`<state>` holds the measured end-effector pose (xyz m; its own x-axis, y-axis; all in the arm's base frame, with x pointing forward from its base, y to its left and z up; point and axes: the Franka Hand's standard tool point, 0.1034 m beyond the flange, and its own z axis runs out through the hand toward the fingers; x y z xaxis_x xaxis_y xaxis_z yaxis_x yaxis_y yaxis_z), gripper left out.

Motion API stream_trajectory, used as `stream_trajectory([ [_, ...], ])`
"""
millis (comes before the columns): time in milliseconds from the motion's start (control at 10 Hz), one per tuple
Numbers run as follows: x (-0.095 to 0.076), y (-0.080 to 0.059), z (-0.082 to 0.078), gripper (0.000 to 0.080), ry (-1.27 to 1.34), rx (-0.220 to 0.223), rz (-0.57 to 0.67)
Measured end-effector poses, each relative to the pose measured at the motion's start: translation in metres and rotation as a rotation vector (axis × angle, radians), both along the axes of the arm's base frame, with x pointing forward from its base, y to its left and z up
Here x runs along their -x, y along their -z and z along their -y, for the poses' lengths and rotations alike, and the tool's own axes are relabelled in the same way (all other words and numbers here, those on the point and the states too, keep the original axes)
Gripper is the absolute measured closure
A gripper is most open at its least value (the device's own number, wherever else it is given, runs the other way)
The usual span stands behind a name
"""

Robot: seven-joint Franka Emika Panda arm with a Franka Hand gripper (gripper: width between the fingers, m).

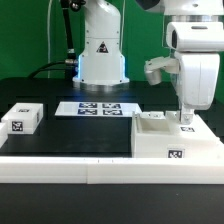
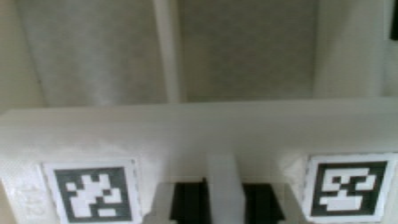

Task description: Assemble cabinet

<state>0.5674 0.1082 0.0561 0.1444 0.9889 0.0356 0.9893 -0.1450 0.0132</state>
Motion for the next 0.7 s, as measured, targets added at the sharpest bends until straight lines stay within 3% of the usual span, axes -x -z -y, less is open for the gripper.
stream_trajectory([
  [500,-0.0025,0.0000,0.0025,0.0729,0.020,0.003,-0.005],
  [600,-0.0024,0.0002,0.0025,0.0656,0.020,0.003,-0.005],
  [700,-0.0024,0.0002,0.0025,0.0474,0.020,0.003,-0.005],
])
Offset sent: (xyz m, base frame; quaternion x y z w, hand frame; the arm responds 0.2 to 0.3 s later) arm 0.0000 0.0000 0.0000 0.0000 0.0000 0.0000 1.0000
